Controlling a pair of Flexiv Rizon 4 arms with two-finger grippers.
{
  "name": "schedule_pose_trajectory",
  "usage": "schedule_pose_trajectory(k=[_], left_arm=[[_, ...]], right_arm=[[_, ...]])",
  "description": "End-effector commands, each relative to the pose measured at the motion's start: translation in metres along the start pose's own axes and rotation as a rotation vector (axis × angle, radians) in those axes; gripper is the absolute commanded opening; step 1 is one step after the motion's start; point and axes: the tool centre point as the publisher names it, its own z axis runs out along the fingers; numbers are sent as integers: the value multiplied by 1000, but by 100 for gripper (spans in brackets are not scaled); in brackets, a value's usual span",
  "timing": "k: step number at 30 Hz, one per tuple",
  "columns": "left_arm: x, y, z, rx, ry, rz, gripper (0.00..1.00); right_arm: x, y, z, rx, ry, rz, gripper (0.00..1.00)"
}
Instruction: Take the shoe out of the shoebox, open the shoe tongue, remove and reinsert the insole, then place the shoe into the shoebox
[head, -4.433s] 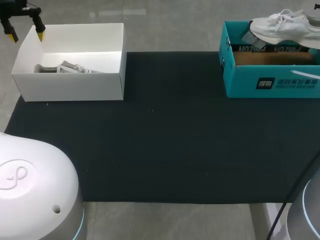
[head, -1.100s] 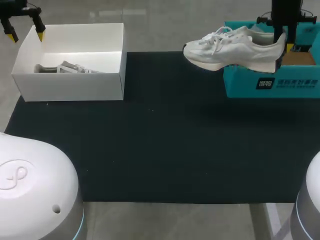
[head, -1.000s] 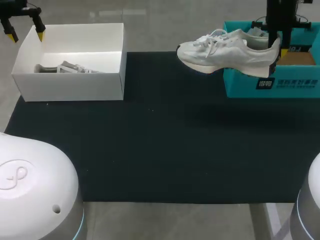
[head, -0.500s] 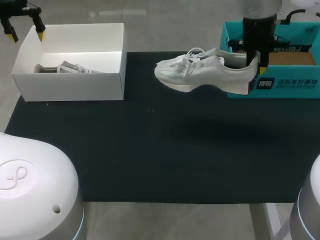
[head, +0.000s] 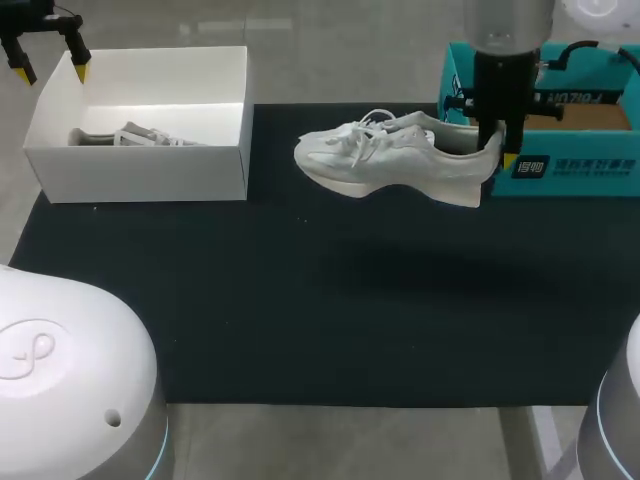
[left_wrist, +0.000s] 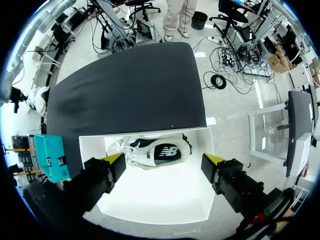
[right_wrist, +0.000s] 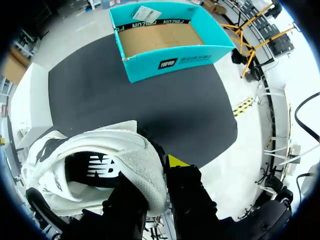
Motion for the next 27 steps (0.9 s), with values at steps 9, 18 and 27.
schedule_pose_trajectory(k=[9, 18, 27], left_arm=[[1, 2, -1, 5, 1, 2, 100], [1, 2, -1, 5, 1, 2, 100], [1, 2, -1, 5, 1, 2, 100]], right_arm=[[0, 0, -1, 0, 3, 1, 0], [5, -7, 5, 12, -1, -29, 0], [11, -42, 26, 41, -40, -38, 0]])
